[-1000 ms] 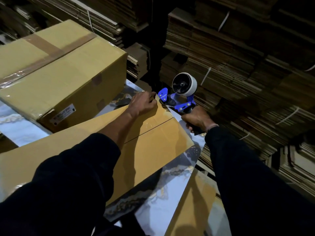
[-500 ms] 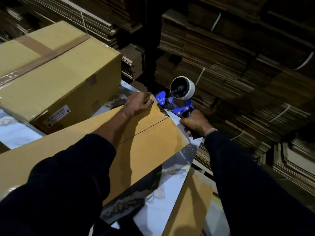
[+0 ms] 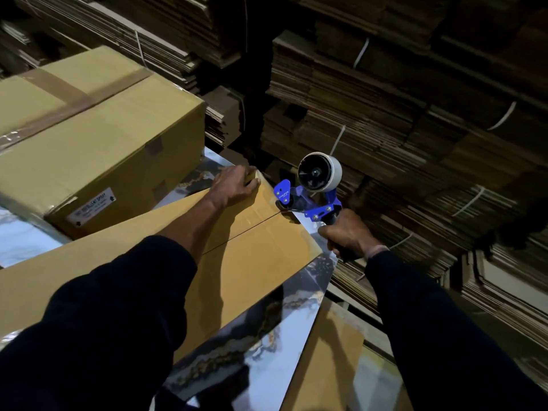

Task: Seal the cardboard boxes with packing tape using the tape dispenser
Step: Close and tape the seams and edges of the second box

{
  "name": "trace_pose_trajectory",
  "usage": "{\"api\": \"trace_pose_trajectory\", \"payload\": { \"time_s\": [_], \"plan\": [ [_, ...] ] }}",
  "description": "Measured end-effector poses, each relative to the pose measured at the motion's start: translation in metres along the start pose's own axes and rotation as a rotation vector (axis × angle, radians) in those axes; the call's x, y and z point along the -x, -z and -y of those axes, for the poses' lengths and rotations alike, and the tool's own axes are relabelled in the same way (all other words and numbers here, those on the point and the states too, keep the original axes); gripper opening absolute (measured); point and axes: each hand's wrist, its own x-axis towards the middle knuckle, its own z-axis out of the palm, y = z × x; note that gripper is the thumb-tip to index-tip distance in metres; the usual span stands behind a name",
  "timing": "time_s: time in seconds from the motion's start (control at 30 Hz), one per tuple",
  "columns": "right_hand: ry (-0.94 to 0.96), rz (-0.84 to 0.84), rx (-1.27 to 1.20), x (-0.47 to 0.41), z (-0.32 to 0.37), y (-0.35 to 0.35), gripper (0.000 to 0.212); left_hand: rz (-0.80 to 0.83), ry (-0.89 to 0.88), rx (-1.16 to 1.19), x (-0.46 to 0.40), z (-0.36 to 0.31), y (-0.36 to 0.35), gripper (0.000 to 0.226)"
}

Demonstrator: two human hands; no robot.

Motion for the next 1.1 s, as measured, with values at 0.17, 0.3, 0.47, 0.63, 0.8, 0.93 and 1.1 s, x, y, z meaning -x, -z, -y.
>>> {"api": "trace_pose_trajectory", "payload": {
  "time_s": [0.17, 0.3, 0.47, 0.63, 0.8, 0.93, 1.1],
  "plan": [
    [-0.001, -0.007, 0.022, 0.008, -0.013, 0.007, 0.01, 0.012, 0.014, -0.037, -0.002, 0.0, 0.001, 0.043],
    [-0.019, -0.001, 0.029, 0.02, -0.028, 0.008, 0.016, 0.01, -0.001, -0.022, 0.0, -0.002, 0.003, 0.044],
    [-0.003, -0.042, 0.026, 0.021, -0.029, 0.005, 0.015, -0.009, -0.044, -0.072, 0.004, -0.004, -0.001, 0.039],
    [-0.011, -0.054, 0.033, 0.023, -0.028, 0.003, 0.008, -0.107, -0.206, -0.299, 0.011, 0.004, -0.019, 0.052],
    [-0.009, -0.062, 0.008, 0.024, -0.03, 0.0, 0.008, -0.027, -0.327, -0.307, 0.037, -0.012, -0.032, 0.081],
    [-0.019, -0.074, -0.01, 0.024, -0.032, -0.002, 0.004, 0.098, -0.334, -0.267, 0.066, -0.028, -0.045, 0.105],
    [0.013, -0.089, 0.029, 0.029, -0.03, -0.002, 0.004, 0.189, -0.396, -0.349, 0.103, -0.035, -0.049, 0.149]
  ]
}}
